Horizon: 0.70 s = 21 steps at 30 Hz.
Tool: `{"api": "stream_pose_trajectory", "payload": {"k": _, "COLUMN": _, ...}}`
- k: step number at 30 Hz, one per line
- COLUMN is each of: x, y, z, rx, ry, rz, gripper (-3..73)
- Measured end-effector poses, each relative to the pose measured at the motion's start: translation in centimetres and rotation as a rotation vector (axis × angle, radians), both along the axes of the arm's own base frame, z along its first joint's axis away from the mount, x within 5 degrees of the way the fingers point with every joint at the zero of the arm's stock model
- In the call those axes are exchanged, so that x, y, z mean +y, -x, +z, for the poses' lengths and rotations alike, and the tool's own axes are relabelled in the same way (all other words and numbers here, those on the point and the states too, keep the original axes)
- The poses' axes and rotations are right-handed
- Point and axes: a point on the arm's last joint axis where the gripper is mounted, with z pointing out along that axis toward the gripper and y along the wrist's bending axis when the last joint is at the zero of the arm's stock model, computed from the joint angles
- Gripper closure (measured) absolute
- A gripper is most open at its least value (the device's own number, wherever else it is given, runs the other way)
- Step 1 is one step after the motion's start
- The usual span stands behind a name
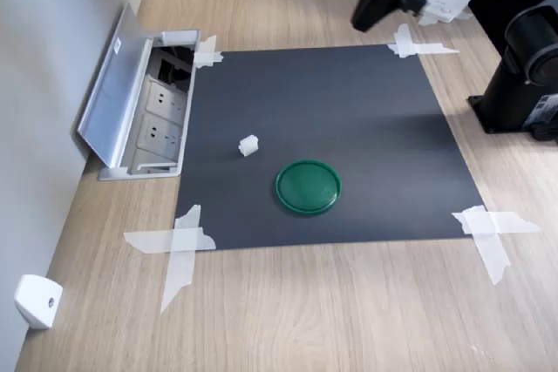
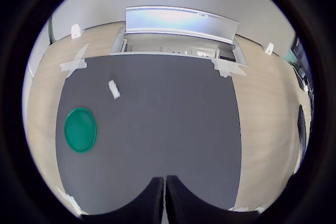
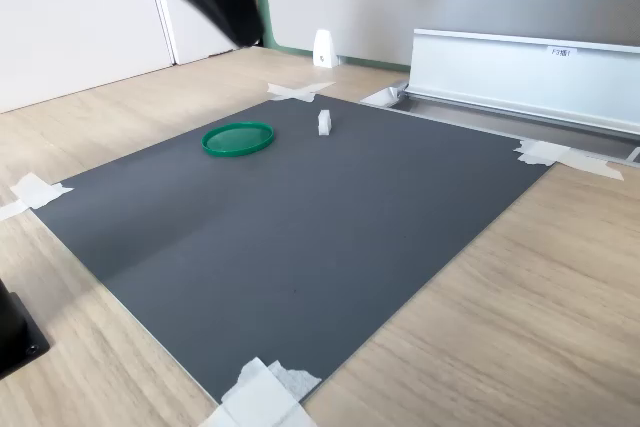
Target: Grasp a white terminal and put it on the green lid.
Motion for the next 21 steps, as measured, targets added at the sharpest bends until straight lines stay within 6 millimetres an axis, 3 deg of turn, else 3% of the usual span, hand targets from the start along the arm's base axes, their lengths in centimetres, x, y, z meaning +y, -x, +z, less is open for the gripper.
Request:
{"api": "stream_pose_trajectory", "payload": {"k": 8, "x": -0.3, "y": -6.7, "z": -0.9, "rx": 0.185, "ry": 0.016, "rz": 0.110, "gripper": 69.9}}
{"api": "stream_pose_trajectory", "payload": {"k": 11, "x": 0.1, "y": -8.9, "z": -1.7, "rx": 0.253, "ry": -0.021, "rz": 0.155, "gripper": 65.8}}
{"api": "stream_pose_trajectory", "payload": {"k": 14, "x": 1.1, "y": -11.0, "z": -2.4, "rx": 0.306, "ry": -0.017, "rz": 0.234, "gripper": 56.4}}
{"api": "stream_pose_trajectory", "payload": {"k": 21, "x": 3.4, "y": -14.5, "z": -3.7, "rx": 0.348, "ry": 0.003, "rz": 0.347, "gripper": 20.4}}
